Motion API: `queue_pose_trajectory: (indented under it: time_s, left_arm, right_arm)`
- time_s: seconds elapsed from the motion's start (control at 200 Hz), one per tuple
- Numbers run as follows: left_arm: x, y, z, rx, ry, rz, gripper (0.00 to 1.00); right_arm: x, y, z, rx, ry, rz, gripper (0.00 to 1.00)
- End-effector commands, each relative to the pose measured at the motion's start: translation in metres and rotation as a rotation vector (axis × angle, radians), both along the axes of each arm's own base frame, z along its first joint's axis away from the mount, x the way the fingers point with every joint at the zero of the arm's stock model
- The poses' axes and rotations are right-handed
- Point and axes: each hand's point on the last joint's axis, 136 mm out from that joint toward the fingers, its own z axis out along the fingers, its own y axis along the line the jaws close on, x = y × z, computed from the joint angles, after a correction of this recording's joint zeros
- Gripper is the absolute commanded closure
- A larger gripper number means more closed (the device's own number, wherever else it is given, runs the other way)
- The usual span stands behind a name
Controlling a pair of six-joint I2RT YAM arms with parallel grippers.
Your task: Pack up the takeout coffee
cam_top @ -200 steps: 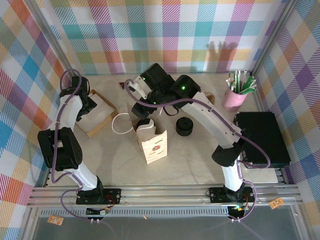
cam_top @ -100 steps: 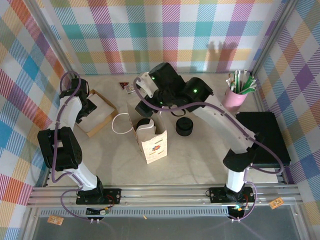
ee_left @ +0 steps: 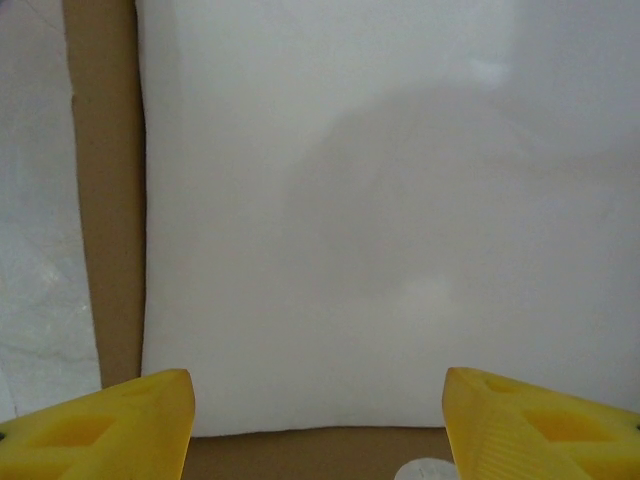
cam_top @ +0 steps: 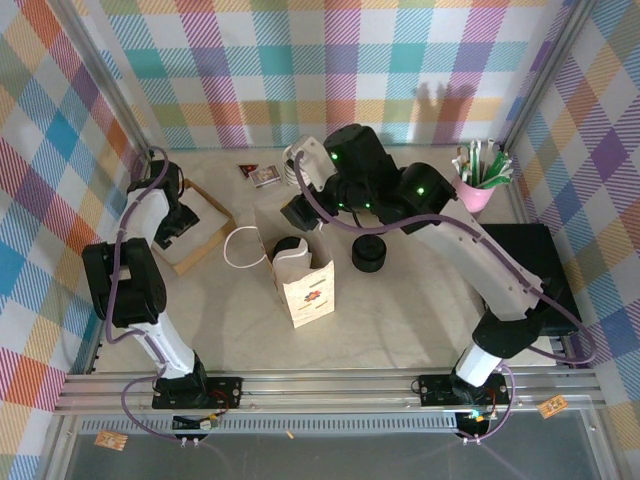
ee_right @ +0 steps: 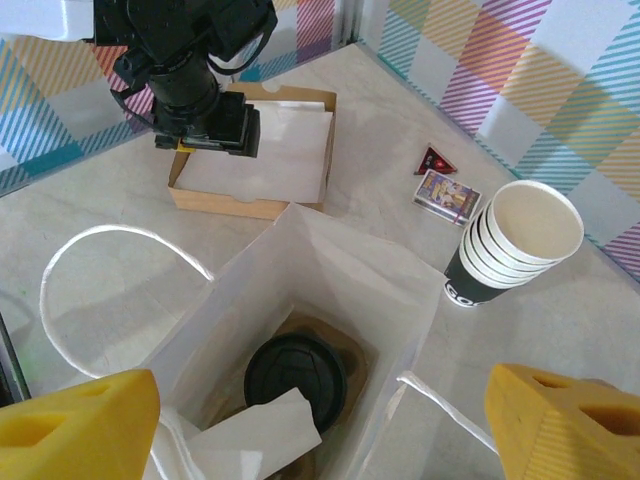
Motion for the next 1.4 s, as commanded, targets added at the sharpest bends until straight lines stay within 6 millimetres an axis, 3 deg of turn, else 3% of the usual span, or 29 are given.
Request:
queue_pose_trajectory:
  time_s: [0.0, 0.235, 0.37, 0.515, 0.8, 0.92, 1.25, 1.395]
  left_arm:
    - [0.008, 0.009, -0.001, -0.001, 0.023, 0.005, 0.34]
    - [0.040, 0.011, -0.023, -0.025, 0.068, -0.013, 0.29]
    - [0.051, 0.012, -0.037, -0.036, 0.110, -0.036, 0.34]
    - [0.053, 0.013, -0.046, -0.035, 0.143, -0.061, 0.48]
    - [0.046, 0.013, -0.064, -0.034, 0.195, -0.071, 0.49]
    - [0.049, 0.012, -0.066, -0.041, 0.198, -0.084, 0.58]
    - [0.055, 0.016, -0.057, -0.019, 0.195, -0.118, 0.95]
    - [0.055, 0.018, -0.052, -0.005, 0.192, -0.121, 1.00]
  right_arm:
    - [0.003, 0.003, -0.007, -0.023, 0.027, 0.008, 0.16]
    - [0.004, 0.007, -0.016, -0.047, 0.053, 0.017, 0.16]
    - [0.006, 0.008, -0.014, -0.046, 0.054, 0.009, 0.15]
    - [0.007, 0.009, -0.016, -0.048, 0.064, 0.000, 0.15]
    - [0.004, 0.018, -0.042, -0.118, 0.156, 0.034, 0.18]
    - [0.003, 0.018, -0.055, -0.151, 0.223, 0.011, 0.20]
    - [0.004, 0.019, -0.052, -0.134, 0.228, -0.005, 0.20]
    - [0.004, 0.018, -0.056, -0.143, 0.244, -0.009, 0.20]
